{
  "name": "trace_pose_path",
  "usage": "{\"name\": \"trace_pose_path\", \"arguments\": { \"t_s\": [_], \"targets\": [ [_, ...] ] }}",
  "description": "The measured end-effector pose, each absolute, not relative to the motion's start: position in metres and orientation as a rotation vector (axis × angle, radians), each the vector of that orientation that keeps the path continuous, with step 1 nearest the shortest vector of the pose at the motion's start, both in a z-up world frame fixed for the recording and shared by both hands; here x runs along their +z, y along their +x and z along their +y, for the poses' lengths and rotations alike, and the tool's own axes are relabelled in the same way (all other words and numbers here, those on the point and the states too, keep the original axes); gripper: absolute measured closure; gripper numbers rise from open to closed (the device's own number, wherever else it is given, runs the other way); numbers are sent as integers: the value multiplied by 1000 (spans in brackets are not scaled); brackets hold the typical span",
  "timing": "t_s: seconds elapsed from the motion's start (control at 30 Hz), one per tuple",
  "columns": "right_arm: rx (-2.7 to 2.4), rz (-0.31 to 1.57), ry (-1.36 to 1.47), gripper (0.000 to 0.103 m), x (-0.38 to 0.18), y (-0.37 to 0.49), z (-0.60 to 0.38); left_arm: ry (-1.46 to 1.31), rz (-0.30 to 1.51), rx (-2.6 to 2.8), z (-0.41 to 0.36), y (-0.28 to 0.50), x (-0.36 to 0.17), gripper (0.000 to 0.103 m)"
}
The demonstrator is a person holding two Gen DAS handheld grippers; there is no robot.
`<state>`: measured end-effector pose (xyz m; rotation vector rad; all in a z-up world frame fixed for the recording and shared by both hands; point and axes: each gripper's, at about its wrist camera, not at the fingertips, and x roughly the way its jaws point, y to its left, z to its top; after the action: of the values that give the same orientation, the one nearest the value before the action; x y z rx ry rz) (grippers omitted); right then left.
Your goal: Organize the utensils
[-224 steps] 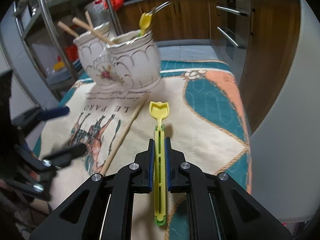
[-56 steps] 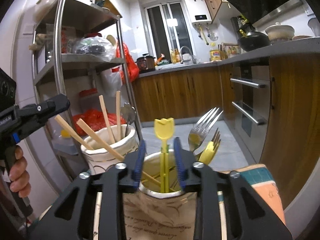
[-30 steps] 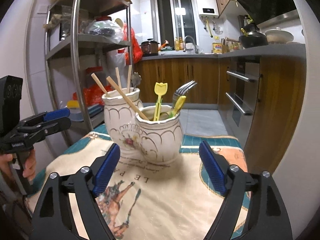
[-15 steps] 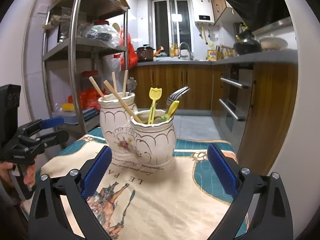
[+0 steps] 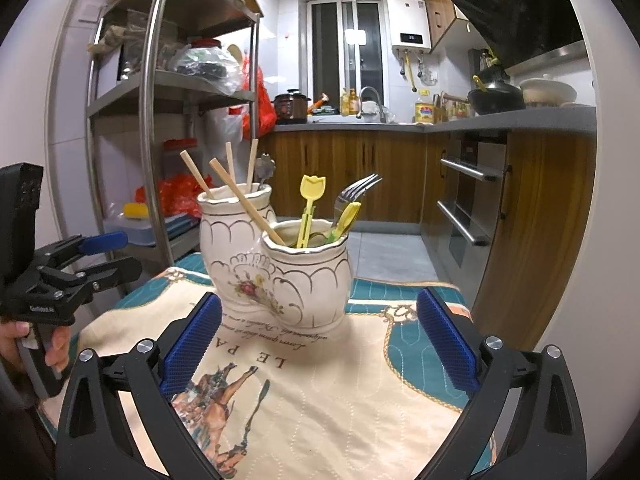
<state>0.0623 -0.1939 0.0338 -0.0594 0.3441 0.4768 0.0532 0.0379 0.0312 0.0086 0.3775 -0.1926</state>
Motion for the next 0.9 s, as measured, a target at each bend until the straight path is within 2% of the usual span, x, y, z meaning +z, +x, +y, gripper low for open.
{"name": "trace_pose_path", "arguments": {
  "t_s": [0.9],
  "targets": [
    [473, 338, -57, 6, 35, 60, -198, 35, 365, -177, 36, 47, 35, 6]
  ]
}}
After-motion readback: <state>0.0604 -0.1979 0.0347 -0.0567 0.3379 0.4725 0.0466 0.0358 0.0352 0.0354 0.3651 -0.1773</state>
